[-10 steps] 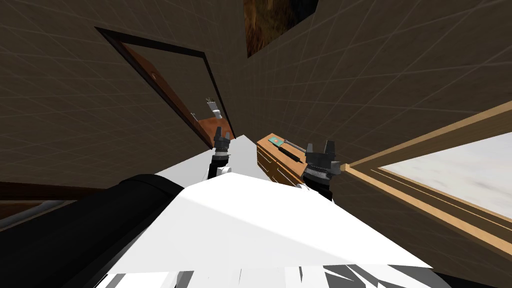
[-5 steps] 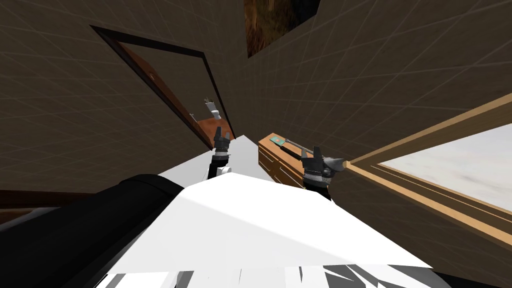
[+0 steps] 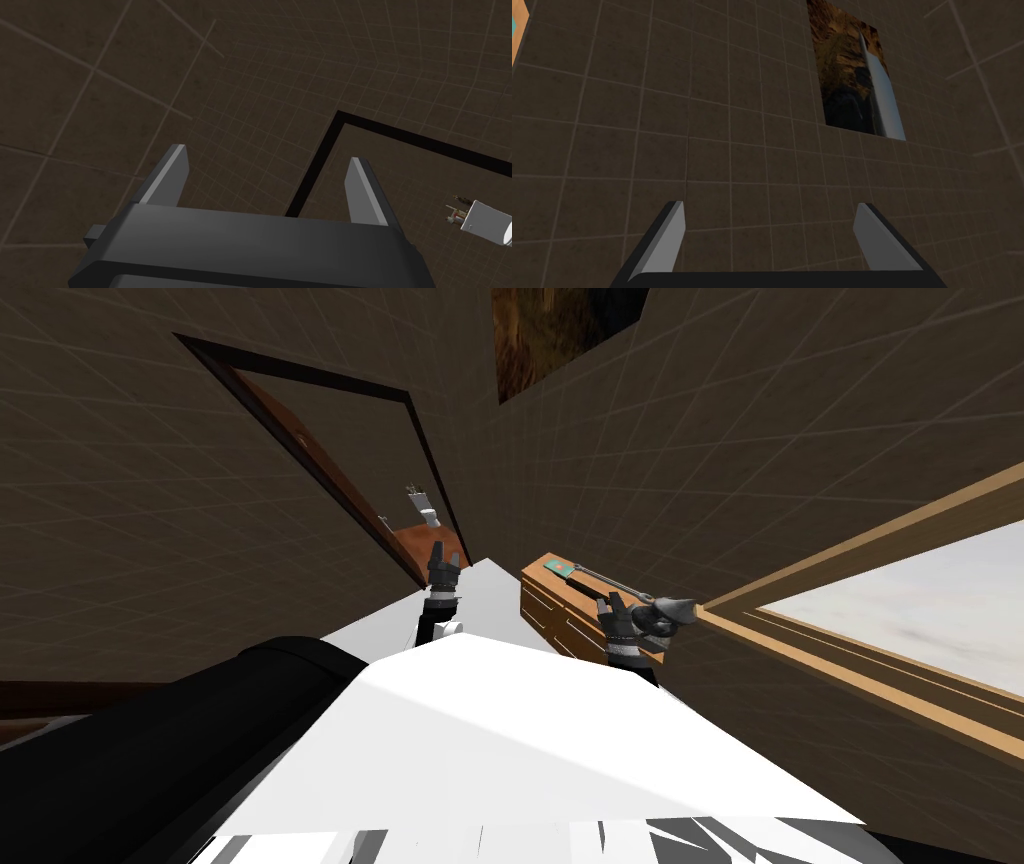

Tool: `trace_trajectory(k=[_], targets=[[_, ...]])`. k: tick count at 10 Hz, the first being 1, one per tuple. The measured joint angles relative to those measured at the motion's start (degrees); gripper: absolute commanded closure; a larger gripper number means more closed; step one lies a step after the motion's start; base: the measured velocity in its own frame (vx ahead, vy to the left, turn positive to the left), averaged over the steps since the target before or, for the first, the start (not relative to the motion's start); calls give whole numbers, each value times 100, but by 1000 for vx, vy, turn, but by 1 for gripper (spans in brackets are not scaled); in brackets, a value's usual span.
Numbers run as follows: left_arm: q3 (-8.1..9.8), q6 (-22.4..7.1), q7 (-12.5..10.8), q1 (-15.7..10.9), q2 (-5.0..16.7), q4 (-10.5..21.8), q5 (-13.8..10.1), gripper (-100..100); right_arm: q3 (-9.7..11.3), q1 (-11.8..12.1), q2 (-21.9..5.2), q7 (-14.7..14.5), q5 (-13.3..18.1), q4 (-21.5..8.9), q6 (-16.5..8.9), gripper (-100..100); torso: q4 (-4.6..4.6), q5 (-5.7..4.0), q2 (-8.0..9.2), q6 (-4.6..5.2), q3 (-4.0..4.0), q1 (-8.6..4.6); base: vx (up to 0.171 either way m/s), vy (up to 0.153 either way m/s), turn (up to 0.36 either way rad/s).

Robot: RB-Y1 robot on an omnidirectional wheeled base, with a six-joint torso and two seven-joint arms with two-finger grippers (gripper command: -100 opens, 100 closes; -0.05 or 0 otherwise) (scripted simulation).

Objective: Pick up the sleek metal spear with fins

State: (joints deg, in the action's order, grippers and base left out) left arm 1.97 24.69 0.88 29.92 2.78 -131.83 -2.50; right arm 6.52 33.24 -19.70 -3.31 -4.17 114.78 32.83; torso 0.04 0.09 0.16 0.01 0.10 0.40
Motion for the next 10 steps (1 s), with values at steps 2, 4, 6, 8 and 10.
trace_trajectory(k=[2,4,6,8,10], targets=[[0,0,0,0,0,0,0,0,51,37,-256,-122,2,-237,10,-100,-1,0,-5,-1,-3,2,-32,111,-33],[0,0,0,0,0,0,0,0,76,111,-541,-223,-8,-460,32,-100,-1,0,-7,0,-4,-2,-28,104,-28],[0,0,0,0,0,0,0,0,105,146,-820,-326,-12,-688,26,-100,0,2,-1,-1,-1,7,-46,121,-22],[0,0,0,0,0,0,0,0,195,194,-1031,-469,30,-989,74,-100,-1,1,-5,-2,-3,6,-27,113,-16],[0,0,0,0,0,0,0,0,316,171,-1189,-653,94,-1319,54,-100,-2,1,-12,-2,-6,2,-16,109,-5]])
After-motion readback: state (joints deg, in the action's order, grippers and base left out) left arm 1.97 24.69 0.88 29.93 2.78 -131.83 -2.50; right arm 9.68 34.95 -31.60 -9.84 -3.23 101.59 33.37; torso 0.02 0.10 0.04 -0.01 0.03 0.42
